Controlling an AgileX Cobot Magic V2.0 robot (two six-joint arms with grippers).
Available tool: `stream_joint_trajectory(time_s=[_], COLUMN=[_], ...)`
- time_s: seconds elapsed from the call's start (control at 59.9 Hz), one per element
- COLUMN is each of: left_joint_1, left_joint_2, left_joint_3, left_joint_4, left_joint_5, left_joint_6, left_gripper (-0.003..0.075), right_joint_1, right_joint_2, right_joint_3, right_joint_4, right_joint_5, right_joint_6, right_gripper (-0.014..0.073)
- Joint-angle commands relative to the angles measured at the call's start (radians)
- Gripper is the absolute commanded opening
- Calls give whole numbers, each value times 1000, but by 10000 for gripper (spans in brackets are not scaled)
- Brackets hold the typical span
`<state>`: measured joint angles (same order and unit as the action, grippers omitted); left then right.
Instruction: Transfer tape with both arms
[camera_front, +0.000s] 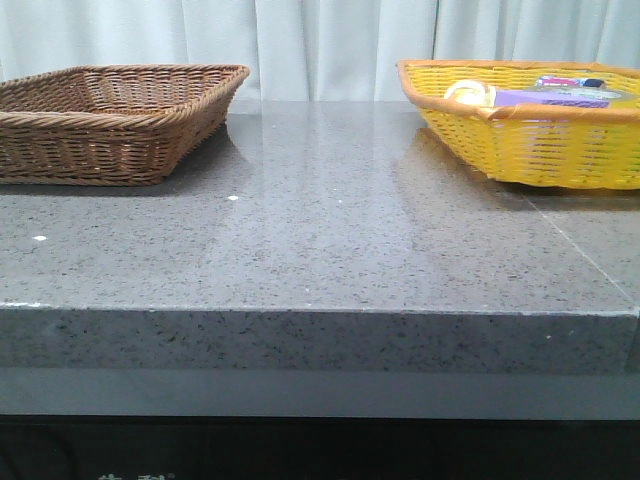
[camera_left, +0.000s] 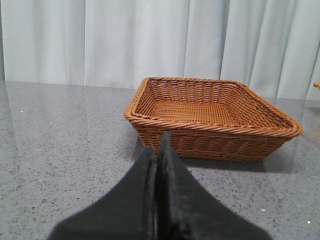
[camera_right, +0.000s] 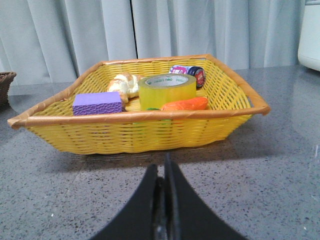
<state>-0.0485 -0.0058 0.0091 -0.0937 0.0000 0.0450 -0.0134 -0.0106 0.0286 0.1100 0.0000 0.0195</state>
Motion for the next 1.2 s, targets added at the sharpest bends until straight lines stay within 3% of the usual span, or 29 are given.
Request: stream_joint_trajectory(time_s=[0.0, 0.802, 1.019, 1.186], left_joint_1=[1, 1, 1, 1], left_joint_2=[-17, -17, 15, 123], left_joint_3=[39, 1, -208, -440], left_joint_4=[0, -41, -47, -47], left_joint_5=[-80, -109, 42, 238], left_joint_6=[-11, -11, -11, -11], left_gripper=[-20, -20, -20, -20], right_joint_1=[-7, -7, -7, -7], right_joint_2=[-26, -26, -15, 66], right_joint_3=[-27, -61, -231, -417], right_joint_4=[-9, -9, -21, -91], right_joint_5=[-86, -96, 0, 144], right_joint_6=[-3, -3, -3, -3], right_gripper=[-68, -68, -68, -68])
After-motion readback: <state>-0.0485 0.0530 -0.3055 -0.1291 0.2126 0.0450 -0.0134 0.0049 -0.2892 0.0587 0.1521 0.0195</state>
